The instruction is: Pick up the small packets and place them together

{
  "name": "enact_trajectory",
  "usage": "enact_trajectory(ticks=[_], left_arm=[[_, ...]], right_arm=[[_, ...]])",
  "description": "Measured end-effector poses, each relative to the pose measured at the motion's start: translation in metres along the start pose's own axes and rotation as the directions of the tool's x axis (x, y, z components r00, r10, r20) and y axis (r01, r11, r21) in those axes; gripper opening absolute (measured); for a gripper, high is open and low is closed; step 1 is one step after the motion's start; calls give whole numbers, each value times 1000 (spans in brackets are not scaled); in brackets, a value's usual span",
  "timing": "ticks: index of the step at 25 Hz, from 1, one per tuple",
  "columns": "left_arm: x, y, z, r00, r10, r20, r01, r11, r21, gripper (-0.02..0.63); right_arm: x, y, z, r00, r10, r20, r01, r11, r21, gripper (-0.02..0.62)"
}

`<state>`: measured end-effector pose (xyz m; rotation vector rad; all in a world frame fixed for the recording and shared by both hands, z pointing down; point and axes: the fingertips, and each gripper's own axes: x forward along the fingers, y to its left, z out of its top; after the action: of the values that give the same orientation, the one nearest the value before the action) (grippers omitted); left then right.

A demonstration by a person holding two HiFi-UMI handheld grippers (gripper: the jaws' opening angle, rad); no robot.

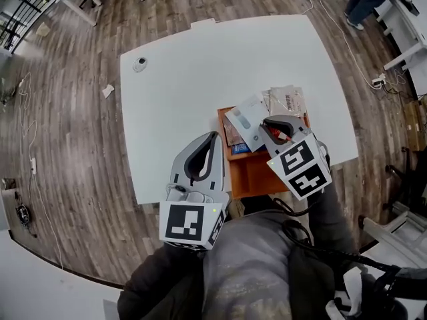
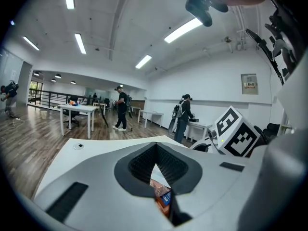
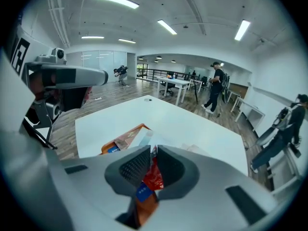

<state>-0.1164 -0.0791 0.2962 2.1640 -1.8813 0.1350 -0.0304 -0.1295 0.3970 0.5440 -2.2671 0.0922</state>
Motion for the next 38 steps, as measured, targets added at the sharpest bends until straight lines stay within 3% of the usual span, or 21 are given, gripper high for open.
enact_trajectory(ticks=[8, 16, 22, 30, 38], left_arm=[[3, 2, -10, 1000, 13, -15, -14, 1000, -19, -2], [-6, 2, -4, 1000, 17, -5, -17, 1000, -14, -2], [-14, 1, -6, 1000, 9, 3, -9, 1000, -8, -2], [-30, -13, -1, 998, -55, 22, 55, 998, 24, -2], [-57, -57, 0, 982, -186, 43, 182, 980, 74, -2]], right_arm=[[9, 3, -3, 1000, 28, -7, -28, 1000, 6, 72], [1, 3, 6, 1000, 6, 30, -6, 1000, 19, 120], [-9, 1, 6, 997, -54, 60, 52, 998, 33, 120], [-43, 5, 3, 978, -167, 126, 155, 983, 98, 120], [-98, 36, -1, 933, -258, 249, 210, 956, 205, 120]])
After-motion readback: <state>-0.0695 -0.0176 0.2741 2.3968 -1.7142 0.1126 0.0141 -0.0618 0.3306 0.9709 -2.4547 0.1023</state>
